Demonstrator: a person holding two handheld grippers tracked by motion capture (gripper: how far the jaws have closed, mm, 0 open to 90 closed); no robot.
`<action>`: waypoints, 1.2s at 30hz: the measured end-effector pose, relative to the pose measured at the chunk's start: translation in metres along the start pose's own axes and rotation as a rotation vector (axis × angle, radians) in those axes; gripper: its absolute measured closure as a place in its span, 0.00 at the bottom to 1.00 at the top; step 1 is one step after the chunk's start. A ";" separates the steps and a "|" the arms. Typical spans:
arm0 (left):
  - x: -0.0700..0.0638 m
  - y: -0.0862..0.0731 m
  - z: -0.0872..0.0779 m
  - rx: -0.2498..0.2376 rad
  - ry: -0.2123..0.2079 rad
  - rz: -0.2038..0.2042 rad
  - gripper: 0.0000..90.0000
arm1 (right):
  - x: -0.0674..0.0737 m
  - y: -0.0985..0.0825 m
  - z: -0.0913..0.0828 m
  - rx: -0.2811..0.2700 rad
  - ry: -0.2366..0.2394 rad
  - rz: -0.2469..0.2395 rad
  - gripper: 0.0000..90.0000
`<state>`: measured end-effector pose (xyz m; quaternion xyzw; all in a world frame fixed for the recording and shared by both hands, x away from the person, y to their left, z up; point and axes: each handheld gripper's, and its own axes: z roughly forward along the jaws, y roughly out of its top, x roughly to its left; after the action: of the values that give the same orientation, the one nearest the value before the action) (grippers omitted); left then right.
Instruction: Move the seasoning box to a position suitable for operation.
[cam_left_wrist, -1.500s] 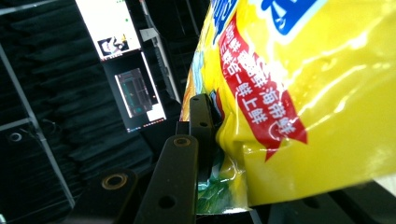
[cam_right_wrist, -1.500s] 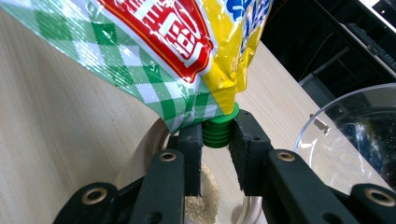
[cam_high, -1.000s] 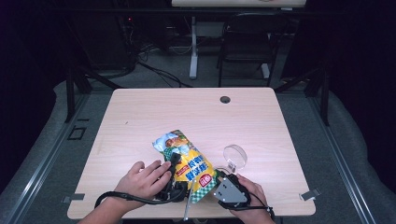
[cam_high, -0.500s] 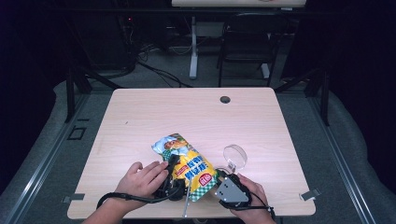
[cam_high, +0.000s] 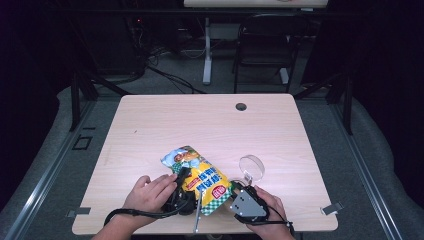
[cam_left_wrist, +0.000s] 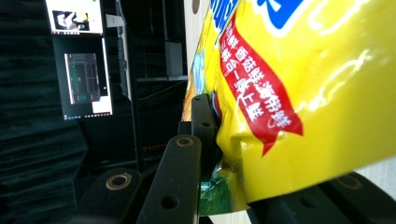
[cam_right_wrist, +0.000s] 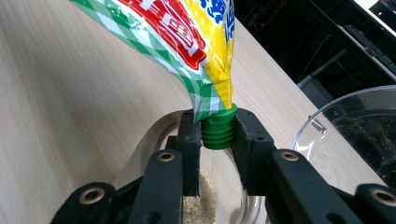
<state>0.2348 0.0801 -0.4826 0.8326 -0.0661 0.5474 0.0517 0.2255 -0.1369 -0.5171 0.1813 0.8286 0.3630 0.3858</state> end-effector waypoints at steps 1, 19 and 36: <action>0.000 0.000 0.000 -0.001 -0.002 -0.008 0.97 | 0.000 0.000 0.000 0.000 -0.001 0.001 0.81; -0.002 -0.005 0.001 -0.020 -0.028 -0.088 0.97 | -0.004 -0.002 -0.002 -0.031 -0.016 0.038 0.75; -0.005 -0.015 0.003 -0.053 -0.071 -0.219 0.97 | -0.007 -0.004 -0.004 -0.029 -0.020 0.060 0.69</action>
<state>0.2386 0.0942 -0.4884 0.8521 0.0089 0.5067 0.1305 0.2265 -0.1454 -0.5151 0.2040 0.8135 0.3848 0.3855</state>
